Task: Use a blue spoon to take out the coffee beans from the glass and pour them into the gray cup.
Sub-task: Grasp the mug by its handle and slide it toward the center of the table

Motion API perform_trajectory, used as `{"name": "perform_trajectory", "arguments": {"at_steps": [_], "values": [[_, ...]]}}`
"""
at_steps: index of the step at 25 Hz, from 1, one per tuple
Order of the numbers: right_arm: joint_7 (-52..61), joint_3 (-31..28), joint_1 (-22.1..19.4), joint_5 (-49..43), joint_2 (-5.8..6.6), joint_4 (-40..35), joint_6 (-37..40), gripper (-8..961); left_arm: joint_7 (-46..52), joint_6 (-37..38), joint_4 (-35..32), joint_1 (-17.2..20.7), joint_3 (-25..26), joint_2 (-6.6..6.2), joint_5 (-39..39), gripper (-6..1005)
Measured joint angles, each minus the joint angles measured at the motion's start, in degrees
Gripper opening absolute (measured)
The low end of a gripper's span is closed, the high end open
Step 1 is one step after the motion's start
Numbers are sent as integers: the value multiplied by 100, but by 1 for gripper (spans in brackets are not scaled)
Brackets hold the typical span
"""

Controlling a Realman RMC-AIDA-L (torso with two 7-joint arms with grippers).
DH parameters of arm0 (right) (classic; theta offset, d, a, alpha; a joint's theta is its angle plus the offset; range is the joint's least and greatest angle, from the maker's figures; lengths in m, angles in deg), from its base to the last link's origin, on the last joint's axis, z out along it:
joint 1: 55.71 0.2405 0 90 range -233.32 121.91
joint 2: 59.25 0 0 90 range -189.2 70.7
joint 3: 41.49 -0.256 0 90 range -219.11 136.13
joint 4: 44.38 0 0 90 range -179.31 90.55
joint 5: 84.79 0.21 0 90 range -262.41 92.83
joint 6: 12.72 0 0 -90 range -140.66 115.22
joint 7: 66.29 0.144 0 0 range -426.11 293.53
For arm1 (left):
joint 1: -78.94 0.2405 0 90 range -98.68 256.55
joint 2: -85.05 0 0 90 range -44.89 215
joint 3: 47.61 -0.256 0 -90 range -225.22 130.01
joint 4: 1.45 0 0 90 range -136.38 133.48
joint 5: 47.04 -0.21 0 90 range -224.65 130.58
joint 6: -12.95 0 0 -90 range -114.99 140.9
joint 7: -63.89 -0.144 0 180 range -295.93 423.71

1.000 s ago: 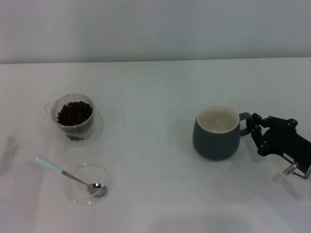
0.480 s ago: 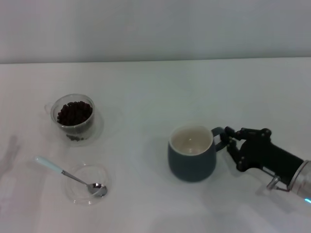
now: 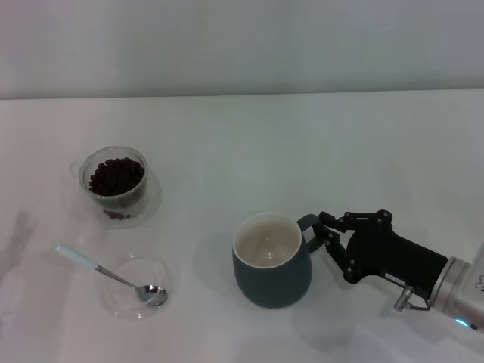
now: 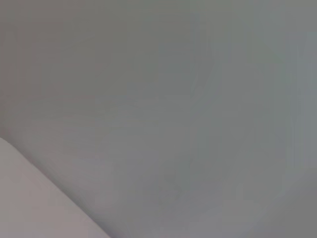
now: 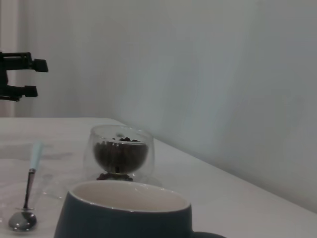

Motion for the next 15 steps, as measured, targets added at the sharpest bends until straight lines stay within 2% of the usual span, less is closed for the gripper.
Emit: {"name": "perform_trajectory", "arguments": {"at_steps": [15], "values": [[-45, 337, 83, 63, -9, -105, -56, 114, -9, 1, 12, -59, -6, 23, -5, 877]]}}
